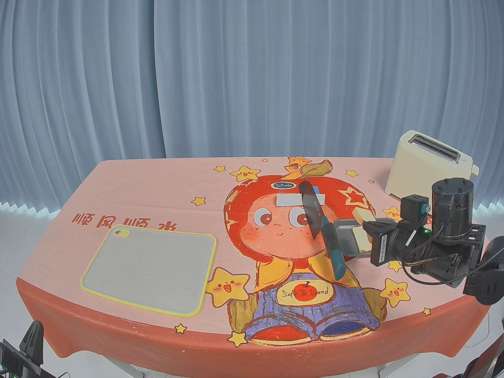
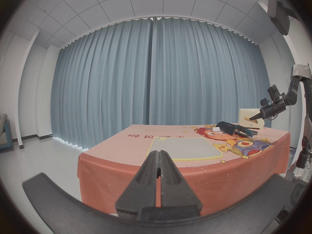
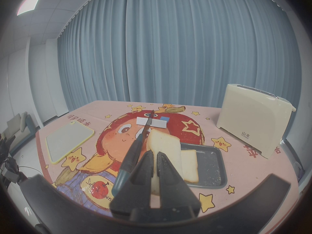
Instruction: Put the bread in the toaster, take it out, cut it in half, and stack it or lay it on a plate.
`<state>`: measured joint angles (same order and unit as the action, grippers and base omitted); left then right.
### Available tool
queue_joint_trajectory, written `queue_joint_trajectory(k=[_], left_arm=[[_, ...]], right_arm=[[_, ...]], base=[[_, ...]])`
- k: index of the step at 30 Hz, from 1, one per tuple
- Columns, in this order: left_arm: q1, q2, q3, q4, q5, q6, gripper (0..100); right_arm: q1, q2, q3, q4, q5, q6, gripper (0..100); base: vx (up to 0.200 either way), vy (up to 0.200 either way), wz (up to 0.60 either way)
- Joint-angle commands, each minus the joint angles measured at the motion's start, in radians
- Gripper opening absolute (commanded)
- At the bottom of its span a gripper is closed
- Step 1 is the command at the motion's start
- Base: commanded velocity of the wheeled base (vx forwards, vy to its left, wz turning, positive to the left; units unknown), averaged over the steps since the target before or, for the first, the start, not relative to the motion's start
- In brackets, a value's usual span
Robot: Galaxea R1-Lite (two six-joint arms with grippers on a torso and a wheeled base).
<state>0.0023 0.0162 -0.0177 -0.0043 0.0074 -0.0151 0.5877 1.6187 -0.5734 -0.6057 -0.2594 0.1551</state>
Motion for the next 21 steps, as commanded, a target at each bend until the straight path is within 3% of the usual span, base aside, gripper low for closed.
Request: queue_joint_trajectory(k=[1, 21], left_arm=[[0.001, -0.009, 0.018, 0.000, 0.000, 0.000, 0], [0.001, -0.009, 0.018, 0.000, 0.000, 0.000, 0]], right_arm=[[0.003, 0.012, 0.007, -0.025, -0.001, -0.002, 0], [-0.005, 0.036, 0.009, -0.039, -0.001, -0.002, 0]], base=[[0.000, 0.000, 0.00], [0.000, 0.000, 0.00]])
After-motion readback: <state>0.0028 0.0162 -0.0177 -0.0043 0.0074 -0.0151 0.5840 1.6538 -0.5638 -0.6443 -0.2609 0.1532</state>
